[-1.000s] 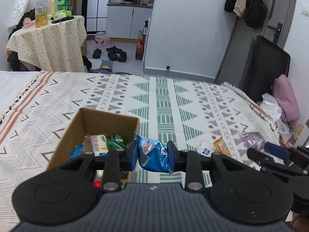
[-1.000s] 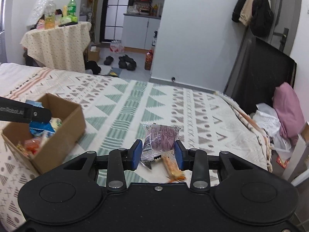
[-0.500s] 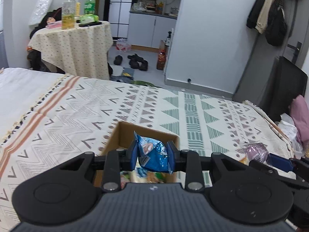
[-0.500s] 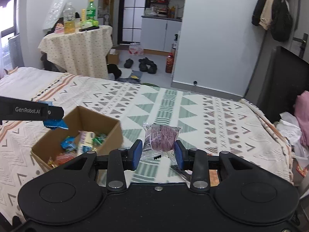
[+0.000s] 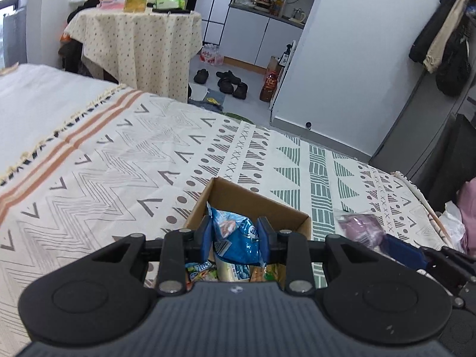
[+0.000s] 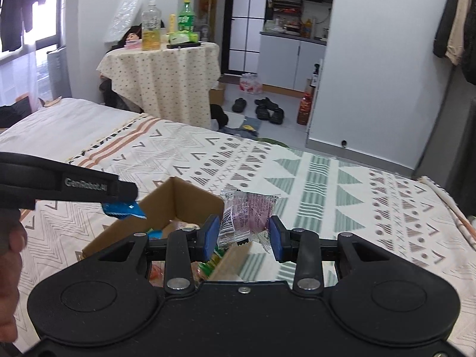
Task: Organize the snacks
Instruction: 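Carry both snacks over the box and open both tools to drop them, then move both tools back toward the orange cracker pack and black packet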
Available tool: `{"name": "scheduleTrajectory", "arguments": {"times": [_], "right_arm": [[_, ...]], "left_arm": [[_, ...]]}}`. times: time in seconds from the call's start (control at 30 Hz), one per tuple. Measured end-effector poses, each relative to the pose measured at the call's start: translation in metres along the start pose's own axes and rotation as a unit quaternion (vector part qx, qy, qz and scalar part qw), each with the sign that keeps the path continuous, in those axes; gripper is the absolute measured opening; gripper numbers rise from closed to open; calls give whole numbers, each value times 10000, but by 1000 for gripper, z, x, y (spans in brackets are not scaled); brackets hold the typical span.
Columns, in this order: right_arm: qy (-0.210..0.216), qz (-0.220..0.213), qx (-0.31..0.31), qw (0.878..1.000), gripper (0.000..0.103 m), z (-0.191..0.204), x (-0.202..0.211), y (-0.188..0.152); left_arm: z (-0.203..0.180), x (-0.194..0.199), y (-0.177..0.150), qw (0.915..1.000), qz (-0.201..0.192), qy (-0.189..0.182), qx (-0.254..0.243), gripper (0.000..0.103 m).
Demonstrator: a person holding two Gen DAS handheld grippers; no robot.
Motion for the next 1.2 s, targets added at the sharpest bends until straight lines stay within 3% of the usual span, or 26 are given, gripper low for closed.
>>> {"name": "scheduleTrajectory", "arguments": {"times": [0.3, 0.37, 0.53, 0.57, 0.6, 0.8, 0.9, 0.97, 1.03, 1.2], "right_arm": [[292, 94, 8, 9995, 36, 15, -35, 0], [375, 116, 30, 9992, 36, 19, -42, -1], [565, 112, 109, 9983, 36, 32, -55, 2], [601, 97, 135, 9981, 33, 34, -56, 2], [665, 97, 158, 9976, 17, 36, -58, 4], [626, 90, 286, 9976, 15, 38, -65, 7], [503, 137, 207, 9984, 15, 27, -60, 3], [430, 203, 117, 9988, 16, 18, -57, 0], [362, 278, 27, 9990, 16, 10, -53, -5], [255, 406, -65, 9988, 17, -5, -41, -17]], "left_arm": [[23, -32, -9, 9984, 397, 270, 307, 35], [28, -34, -9, 9978, 440, 306, 378, 41], [39, -37, -7, 9967, 439, 384, 569, 44], [42, -37, -7, 9964, 439, 395, 611, 44], [44, -37, -7, 9961, 446, 400, 654, 44], [48, -39, -7, 9954, 483, 445, 691, 46], [45, -40, -8, 9955, 538, 430, 657, 56], [40, -39, -9, 9961, 529, 433, 566, 71], [34, -38, -10, 9967, 515, 424, 455, 79], [20, -35, -13, 9974, 554, 392, 240, 84]]}}
Point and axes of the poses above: each gripper's, at about its wrist camera, not at the fingertips, and x roughly against the way its jaws point, z to its left, y to its top, the point moved 7 cm from there along -x, roughly the way its jaws point, and after that the axes turned 2 degrees about -z, right-handed, at the moved point
